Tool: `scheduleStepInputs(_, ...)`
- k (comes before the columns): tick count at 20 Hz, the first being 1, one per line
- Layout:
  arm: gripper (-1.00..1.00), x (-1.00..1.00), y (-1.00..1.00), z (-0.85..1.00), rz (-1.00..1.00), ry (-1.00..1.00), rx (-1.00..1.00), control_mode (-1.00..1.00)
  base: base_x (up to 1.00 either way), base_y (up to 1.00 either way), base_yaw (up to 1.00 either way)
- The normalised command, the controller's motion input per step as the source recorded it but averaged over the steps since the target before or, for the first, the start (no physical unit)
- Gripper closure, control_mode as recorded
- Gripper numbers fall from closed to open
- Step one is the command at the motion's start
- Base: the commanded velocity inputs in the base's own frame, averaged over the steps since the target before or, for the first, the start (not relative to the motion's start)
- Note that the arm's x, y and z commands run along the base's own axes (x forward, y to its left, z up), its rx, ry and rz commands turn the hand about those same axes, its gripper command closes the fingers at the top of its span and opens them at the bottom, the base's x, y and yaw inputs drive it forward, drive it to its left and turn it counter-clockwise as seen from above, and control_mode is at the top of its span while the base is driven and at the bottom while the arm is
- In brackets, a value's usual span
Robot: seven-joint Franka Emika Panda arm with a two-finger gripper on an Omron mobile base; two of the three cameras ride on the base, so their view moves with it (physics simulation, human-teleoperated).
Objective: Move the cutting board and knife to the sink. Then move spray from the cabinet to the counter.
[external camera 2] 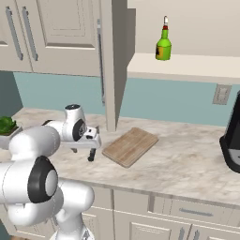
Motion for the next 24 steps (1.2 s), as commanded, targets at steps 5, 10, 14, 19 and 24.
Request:
scheduleStepInputs(5,-1.0,0.25,-0.02,-0.16,0.0,0.0,0.0,-1.0,0.0,0.0,0.0)
scheduleStepInputs(10,-1.0,0.09,-0.09,-0.16,0.0,0.0,0.0,-1.0,0.0,0.0,0.0)
scheduleStepInputs(14,-1.0,0.0,-0.01,-0.1,0.0,0.0,0.0,-1.0,0.0,0.0,0.0)
scheduleStepInputs(19,-1.0,0.0,0.0,-0.08,0.0,0.0,0.0,-1.0,0.0,0.0,0.0)
scheduleStepInputs(24,-1.0,0.0,0.0,-0.09,0.0,0.01,0.0,-1.0,0.0,0.0,0.0)
